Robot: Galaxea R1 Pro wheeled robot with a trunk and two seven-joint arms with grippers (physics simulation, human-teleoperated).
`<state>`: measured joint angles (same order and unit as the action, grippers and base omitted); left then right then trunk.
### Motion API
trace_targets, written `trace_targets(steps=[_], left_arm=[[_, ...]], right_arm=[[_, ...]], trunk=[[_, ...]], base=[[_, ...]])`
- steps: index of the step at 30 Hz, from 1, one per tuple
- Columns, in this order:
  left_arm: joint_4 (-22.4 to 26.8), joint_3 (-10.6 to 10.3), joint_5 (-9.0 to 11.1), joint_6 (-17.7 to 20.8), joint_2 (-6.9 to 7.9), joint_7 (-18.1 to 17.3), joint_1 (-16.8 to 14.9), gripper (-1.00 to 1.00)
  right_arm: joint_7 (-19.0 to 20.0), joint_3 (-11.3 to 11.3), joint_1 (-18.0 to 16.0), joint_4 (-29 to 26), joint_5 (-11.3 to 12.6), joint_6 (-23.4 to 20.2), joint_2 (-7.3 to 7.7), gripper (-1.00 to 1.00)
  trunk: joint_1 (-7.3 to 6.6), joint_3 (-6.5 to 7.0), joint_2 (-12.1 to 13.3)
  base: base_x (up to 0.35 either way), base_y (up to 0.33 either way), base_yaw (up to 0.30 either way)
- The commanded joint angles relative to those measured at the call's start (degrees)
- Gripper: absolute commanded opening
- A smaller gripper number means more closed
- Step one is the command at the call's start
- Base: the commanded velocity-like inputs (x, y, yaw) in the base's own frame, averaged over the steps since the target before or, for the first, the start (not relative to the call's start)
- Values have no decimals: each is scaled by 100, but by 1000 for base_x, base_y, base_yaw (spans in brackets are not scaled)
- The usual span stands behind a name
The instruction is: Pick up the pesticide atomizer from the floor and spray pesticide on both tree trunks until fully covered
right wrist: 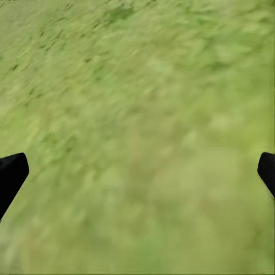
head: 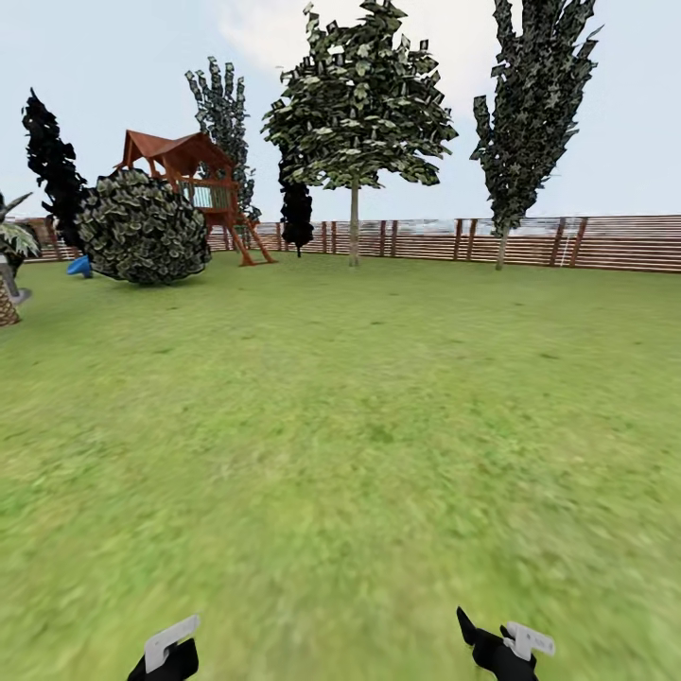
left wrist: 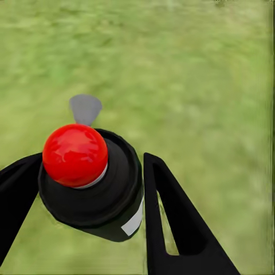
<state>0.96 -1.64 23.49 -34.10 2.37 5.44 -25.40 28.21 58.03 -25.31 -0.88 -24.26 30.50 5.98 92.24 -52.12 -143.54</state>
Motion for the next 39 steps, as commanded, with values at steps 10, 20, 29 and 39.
trace_targets(steps=[10, 20, 29, 39], left_arm=[[1, -3, -2, 0, 0, 1, 0, -100], [1, -3, -2, 0, 0, 1, 0, -100], [1, -3, -2, 0, 0, 1, 0, -100], [1, -3, -2, 0, 0, 1, 0, -100]], right_arm=[[0, -1, 0, 0, 0, 0, 0, 100], [0, -2, 0, 0, 0, 0, 0, 100], [0, -2, 0, 0, 0, 0, 0, 100], [0, -1, 0, 0, 0, 0, 0, 100]], trunk=[[0, 0, 0], [0, 0, 0], [0, 0, 0], [0, 0, 0]], base=[[306, -144, 0], [307, -144, 0], [307, -144, 0], [307, -144, 0]])
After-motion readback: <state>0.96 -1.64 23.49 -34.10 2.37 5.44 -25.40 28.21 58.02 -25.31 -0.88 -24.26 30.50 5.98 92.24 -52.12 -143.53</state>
